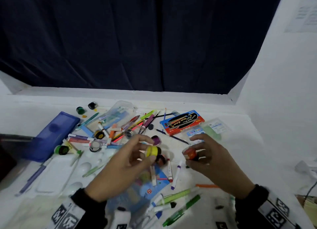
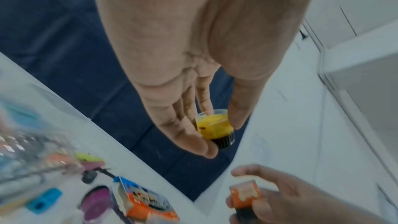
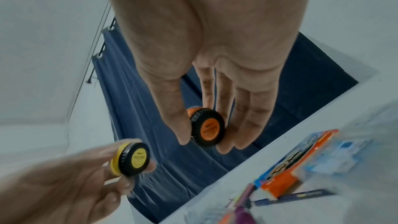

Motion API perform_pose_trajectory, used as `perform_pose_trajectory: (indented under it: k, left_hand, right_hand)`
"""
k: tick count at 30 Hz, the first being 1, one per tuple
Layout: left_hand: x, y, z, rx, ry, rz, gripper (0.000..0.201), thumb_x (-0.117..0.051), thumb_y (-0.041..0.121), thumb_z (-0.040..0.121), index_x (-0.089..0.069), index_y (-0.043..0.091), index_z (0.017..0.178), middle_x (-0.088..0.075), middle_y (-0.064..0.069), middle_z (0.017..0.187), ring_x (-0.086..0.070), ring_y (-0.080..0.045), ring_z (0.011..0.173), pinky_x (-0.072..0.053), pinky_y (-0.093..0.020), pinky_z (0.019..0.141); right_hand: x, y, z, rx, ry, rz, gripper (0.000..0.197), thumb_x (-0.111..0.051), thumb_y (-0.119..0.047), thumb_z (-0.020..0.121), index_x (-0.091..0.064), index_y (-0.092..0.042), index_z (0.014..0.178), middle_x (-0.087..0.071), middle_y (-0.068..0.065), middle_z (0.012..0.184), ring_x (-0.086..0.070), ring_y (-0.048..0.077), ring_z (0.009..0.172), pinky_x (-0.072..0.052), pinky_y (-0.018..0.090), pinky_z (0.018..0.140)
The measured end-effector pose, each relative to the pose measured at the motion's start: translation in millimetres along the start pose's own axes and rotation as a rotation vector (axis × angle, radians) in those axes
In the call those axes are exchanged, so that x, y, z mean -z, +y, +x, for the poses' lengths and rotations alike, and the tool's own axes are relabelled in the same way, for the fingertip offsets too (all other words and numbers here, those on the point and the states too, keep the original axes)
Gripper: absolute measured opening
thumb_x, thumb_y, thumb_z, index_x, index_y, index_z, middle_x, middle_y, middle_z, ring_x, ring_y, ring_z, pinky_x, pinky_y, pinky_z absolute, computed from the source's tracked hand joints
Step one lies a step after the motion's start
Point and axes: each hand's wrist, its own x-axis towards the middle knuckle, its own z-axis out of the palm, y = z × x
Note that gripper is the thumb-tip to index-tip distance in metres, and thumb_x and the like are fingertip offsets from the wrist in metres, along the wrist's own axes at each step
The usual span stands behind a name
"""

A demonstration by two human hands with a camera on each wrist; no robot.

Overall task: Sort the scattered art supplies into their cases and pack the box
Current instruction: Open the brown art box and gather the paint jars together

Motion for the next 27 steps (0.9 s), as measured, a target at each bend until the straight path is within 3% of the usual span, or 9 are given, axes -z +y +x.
perform_pose_trajectory:
  k: [2,5,9,12,14,16,18,23,27]
  left_hand:
    - [20.7,-2.3,-26.2,0.016,0.128,-0.095,0.035,-0.065,0.016,0.091,-0.061,0.026,0.125,-0.070,-0.001,0.107,-0.070,-0.024,0.096,-0.058,-0.031,0.086]
    - [52.6,-16.5,-62.9,0.032,0.312,-0.244,0.033,-0.070,0.018,0.089,-0.069,0.027,0.121,-0.072,-0.003,0.113,-0.072,-0.027,0.101,-0.057,-0.035,0.092]
    - [94.2,-46.2,-104.0,0.053,0.461,-0.464,0.077,-0.096,0.047,0.049,-0.072,0.013,0.114,-0.068,-0.023,0.112,-0.070,-0.039,0.106,-0.055,-0.039,0.094]
    - [126.2,-66.7,-128.3,0.066,0.511,-0.481,0.085,-0.097,0.051,0.043,-0.068,0.006,0.109,-0.067,-0.022,0.108,-0.069,-0.040,0.107,-0.055,-0.039,0.095]
    - [150.2,-80.6,-144.0,0.088,0.507,-0.397,0.070,-0.094,0.049,0.053,-0.069,0.011,0.107,-0.070,-0.017,0.109,-0.070,-0.034,0.107,-0.055,-0.034,0.094]
    - [173.1,-88.3,-158.2,0.121,0.460,-0.319,0.038,-0.084,0.028,0.073,-0.071,0.014,0.106,-0.073,-0.013,0.110,-0.071,-0.025,0.104,-0.055,-0.023,0.090]
    - [193.5,-94.2,-169.6,0.136,0.423,-0.249,0.028,-0.077,0.012,0.075,-0.073,0.013,0.103,-0.075,-0.012,0.108,-0.071,-0.017,0.098,-0.054,-0.016,0.084]
    - [236.5,-110.3,-188.1,0.140,0.275,-0.055,0.045,-0.085,0.044,0.067,-0.073,0.022,0.104,-0.075,-0.002,0.105,-0.070,-0.014,0.097,-0.051,-0.035,0.087]
    - [256.0,-118.9,-194.2,0.134,0.182,0.045,0.033,-0.083,0.020,0.073,-0.070,0.027,0.103,-0.075,0.003,0.106,-0.068,-0.011,0.105,-0.047,-0.036,0.093]
  right_hand:
    - [-17.2,-10.2,-7.1,-0.021,-0.011,0.107,0.048,-0.080,-0.005,0.076,-0.056,-0.026,0.112,-0.075,-0.001,0.096,-0.072,0.018,0.086,-0.058,0.029,0.077]
    - [-46.5,-19.7,-15.7,-0.061,-0.018,0.233,0.039,-0.079,0.000,0.076,-0.059,-0.014,0.106,-0.075,0.005,0.092,-0.072,0.022,0.086,-0.058,0.025,0.074]
    - [-88.1,-29.5,-23.1,-0.064,-0.067,0.262,0.025,-0.078,-0.001,0.078,-0.065,-0.011,0.097,-0.075,0.006,0.089,-0.071,0.022,0.084,-0.056,0.022,0.070]
    - [-124.1,-37.2,-27.7,-0.054,-0.067,0.248,0.022,-0.078,-0.007,0.079,-0.068,-0.019,0.094,-0.074,0.003,0.091,-0.070,0.019,0.086,-0.055,0.026,0.073]
    - [-151.4,-43.5,-31.9,-0.066,-0.067,0.241,0.018,-0.079,-0.016,0.080,-0.069,-0.027,0.091,-0.073,0.000,0.094,-0.069,0.016,0.089,-0.055,0.030,0.076]
    - [-179.1,-52.0,-37.2,-0.079,-0.056,0.237,0.017,-0.077,-0.031,0.075,-0.071,-0.032,0.090,-0.073,-0.004,0.095,-0.068,0.013,0.089,-0.054,0.027,0.076]
    - [-206.3,-61.4,-42.4,-0.099,-0.063,0.223,0.017,-0.078,-0.033,0.073,-0.072,-0.037,0.089,-0.072,-0.008,0.096,-0.068,0.011,0.088,-0.055,0.026,0.075]
    - [-267.1,-78.9,-53.9,-0.131,-0.050,0.143,0.019,-0.077,-0.022,0.081,-0.072,-0.034,0.095,-0.072,-0.012,0.094,-0.067,0.010,0.086,-0.058,0.030,0.077]
    - [-305.2,-85.3,-63.1,-0.099,-0.056,0.055,0.024,-0.078,-0.025,0.081,-0.069,-0.032,0.101,-0.070,-0.013,0.095,-0.066,0.009,0.086,-0.057,0.028,0.074]
